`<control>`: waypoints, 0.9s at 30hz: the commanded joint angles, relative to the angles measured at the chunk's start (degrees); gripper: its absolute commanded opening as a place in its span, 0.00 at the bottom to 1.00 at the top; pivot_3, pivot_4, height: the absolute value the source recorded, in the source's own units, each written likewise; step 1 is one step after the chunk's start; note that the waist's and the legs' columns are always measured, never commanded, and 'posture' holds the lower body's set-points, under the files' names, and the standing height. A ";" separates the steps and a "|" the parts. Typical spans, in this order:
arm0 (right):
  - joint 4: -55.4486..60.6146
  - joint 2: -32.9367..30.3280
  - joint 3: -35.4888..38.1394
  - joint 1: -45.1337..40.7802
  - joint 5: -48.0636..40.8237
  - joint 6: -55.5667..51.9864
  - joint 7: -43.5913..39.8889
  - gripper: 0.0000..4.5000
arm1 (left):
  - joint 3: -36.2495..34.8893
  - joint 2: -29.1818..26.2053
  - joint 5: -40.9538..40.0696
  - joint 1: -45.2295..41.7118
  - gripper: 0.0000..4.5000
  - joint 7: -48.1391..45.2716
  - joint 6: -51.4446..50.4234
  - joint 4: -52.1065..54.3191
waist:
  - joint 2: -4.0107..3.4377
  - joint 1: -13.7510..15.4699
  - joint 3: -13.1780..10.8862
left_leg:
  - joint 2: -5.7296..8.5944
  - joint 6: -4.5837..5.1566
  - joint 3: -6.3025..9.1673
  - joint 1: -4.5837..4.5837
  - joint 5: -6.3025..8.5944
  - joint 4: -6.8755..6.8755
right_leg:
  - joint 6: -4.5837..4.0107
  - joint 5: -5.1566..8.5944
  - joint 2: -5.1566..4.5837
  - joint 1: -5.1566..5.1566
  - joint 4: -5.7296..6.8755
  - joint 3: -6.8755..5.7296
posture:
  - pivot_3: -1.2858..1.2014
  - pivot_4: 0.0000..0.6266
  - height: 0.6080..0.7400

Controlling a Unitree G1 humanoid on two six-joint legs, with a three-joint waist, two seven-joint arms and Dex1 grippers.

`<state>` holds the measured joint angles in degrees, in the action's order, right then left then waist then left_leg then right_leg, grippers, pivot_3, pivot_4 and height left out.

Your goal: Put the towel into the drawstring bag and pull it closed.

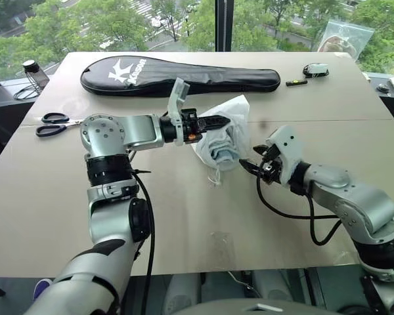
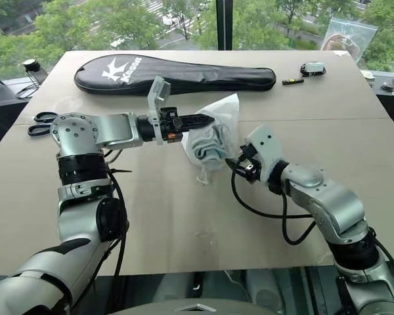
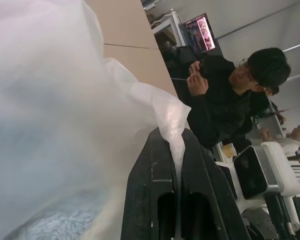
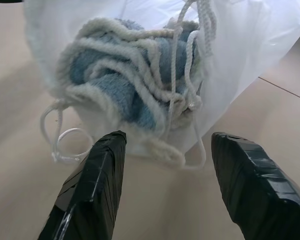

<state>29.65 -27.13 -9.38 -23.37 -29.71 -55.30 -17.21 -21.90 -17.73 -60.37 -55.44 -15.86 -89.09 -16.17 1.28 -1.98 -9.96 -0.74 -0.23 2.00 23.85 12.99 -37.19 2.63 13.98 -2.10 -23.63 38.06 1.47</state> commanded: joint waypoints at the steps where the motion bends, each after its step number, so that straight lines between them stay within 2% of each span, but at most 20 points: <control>1: -1.00 1.99 -0.49 -1.48 1.99 0.21 1.08 0.65 | 0.88 -0.12 0.21 -0.12 0.00 -1.99 0.83 3.24 | 0.00 -0.02 0.00 | 0.00 0.00 0.00 0.00 0.00 0.00 | 0.00 0.00 0.00 0.00 0.00 0.00 | 0.52 0.24 1.00; 5: -2.16 1.31 -2.36 -1.90 5.27 1.17 0.55 0.65 | 0.86 0.03 0.63 0.17 0.00 -2.43 0.85 3.80 | 0.00 0.02 0.00 | 0.00 0.00 -0.01 0.00 0.00 0.00 | 0.00 0.00 0.00 0.00 -0.01 0.00 | 0.52 0.24 1.00; 13: -3.87 10.53 8.48 -0.30 -3.68 -2.29 0.19 0.65 | 1.34 -0.36 1.62 1.19 0.00 -3.87 1.30 4.67 | 0.00 -0.02 0.00 | -0.01 0.00 0.00 0.00 0.00 0.00 | 0.00 0.00 0.00 -0.01 0.01 0.00 | 0.52 0.24 1.00; 16: -4.52 11.18 11.08 0.35 -6.21 -3.37 -1.09 0.65 | 1.51 -0.34 1.94 1.16 0.00 -4.31 1.75 4.40 | 0.00 0.00 0.00 | 0.00 0.01 -0.01 0.00 0.00 0.00 | 0.00 0.00 0.00 -0.01 0.01 0.00 | 0.52 0.24 1.00; 23: -6.90 7.73 9.24 0.34 -1.65 -1.73 -0.35 0.65 | 1.81 -0.07 2.98 1.04 0.00 -5.37 2.44 4.13 | 0.00 -0.09 0.00 | 0.02 0.01 0.00 0.00 0.00 0.00 | 0.00 0.00 -0.01 -0.01 0.02 -0.01 | 0.52 0.24 1.00; 27: -8.25 8.82 6.22 -0.23 2.94 0.31 2.05 0.65 | 2.07 0.09 3.81 1.27 0.00 -5.70 3.10 4.44 | 0.00 -0.25 0.00 | 0.01 0.01 -0.02 0.00 0.00 0.01 | 0.00 0.00 0.00 -0.03 0.03 0.01 | 0.52 0.24 1.00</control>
<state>20.37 -18.89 -2.42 -22.62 -27.83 -56.71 -15.80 -19.69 -17.59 -56.26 -53.77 -20.65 -87.15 -14.00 1.28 -2.23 -9.96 -0.73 -0.22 1.98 23.85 12.99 -37.18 2.63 13.98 -2.10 -23.66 38.09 1.48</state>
